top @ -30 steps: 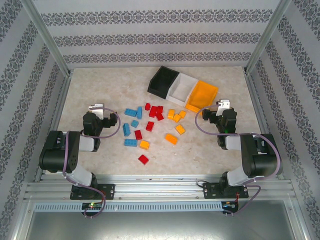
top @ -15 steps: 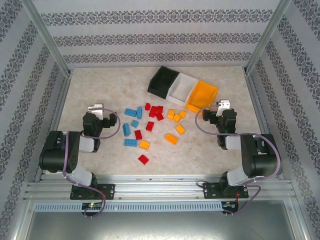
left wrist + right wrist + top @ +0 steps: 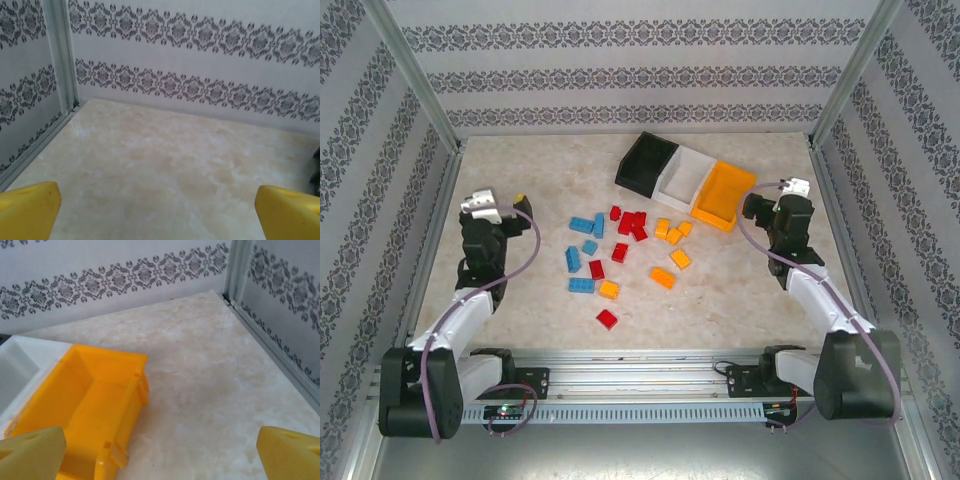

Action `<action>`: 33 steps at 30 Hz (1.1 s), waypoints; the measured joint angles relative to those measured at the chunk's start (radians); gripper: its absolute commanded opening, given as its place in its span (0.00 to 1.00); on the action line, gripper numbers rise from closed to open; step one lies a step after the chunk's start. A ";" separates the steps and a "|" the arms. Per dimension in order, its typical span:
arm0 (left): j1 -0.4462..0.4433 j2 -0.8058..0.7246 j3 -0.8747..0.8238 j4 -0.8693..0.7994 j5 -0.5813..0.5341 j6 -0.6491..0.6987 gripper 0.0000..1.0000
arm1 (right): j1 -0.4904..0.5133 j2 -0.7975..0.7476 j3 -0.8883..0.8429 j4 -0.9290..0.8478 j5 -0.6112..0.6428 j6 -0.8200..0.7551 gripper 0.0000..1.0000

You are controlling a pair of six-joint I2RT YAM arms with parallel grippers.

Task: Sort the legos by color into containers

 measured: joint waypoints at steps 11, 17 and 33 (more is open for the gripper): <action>-0.016 -0.036 0.263 -0.579 0.053 -0.103 1.00 | 0.000 -0.014 0.229 -0.550 -0.090 0.207 0.98; -0.068 0.006 0.364 -0.801 0.108 -0.206 1.00 | 0.015 0.115 0.317 -0.780 -0.291 0.274 0.91; -0.142 0.165 0.394 -1.033 0.433 -0.318 1.00 | 0.553 0.404 0.476 -0.996 -0.426 0.245 0.87</action>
